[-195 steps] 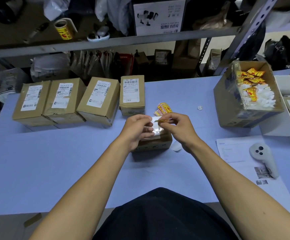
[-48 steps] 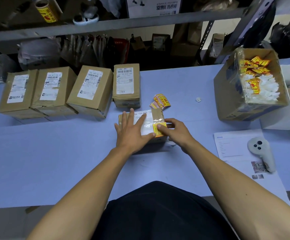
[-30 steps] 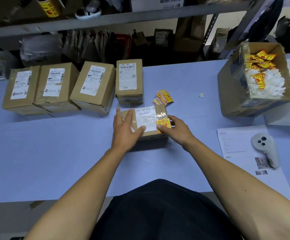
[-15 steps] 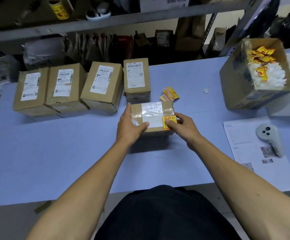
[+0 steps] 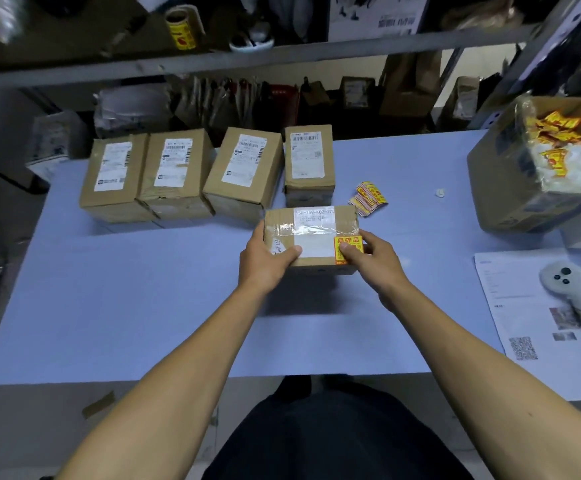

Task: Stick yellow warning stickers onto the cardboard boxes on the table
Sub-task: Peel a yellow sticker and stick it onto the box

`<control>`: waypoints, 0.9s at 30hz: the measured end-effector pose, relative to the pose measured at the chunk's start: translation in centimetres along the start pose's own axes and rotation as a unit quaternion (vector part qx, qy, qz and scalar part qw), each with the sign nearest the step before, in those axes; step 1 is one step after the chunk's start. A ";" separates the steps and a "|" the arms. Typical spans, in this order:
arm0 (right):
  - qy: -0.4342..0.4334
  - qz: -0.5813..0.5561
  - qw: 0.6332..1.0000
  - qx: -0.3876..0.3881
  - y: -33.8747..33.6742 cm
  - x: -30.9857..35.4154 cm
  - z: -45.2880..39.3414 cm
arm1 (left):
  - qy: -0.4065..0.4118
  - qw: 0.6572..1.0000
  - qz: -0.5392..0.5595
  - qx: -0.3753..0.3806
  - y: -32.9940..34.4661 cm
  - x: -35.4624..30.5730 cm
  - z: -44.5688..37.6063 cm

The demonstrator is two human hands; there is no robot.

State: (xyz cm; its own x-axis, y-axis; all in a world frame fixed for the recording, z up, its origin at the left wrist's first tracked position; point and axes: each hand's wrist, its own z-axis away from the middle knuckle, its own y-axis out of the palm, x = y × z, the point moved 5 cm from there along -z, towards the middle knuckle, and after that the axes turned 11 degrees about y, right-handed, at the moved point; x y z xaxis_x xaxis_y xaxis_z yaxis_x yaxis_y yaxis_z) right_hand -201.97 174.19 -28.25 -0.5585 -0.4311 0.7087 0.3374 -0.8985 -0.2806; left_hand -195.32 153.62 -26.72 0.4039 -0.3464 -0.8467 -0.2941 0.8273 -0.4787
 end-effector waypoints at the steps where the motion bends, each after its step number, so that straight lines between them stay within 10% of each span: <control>1: -0.011 0.015 1.000 0.002 0.3 0.1 0.1 | -0.003 1.000 -0.002 -0.008 -0.1 0.1 0.4; 27: -0.111 0.197 0.958 0.174 25.8 4.1 6.5 | -0.129 0.978 0.026 -0.162 -20.9 15.3 7.2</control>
State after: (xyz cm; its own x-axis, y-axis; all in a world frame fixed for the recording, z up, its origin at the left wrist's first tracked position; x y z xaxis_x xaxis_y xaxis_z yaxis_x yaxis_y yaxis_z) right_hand -190.59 149.77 -28.37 -0.1739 -0.6688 0.7229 0.7425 -0.5712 -0.3499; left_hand -176.78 134.23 -28.00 0.5736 -0.1504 -0.8052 -0.5624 0.6424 -0.5206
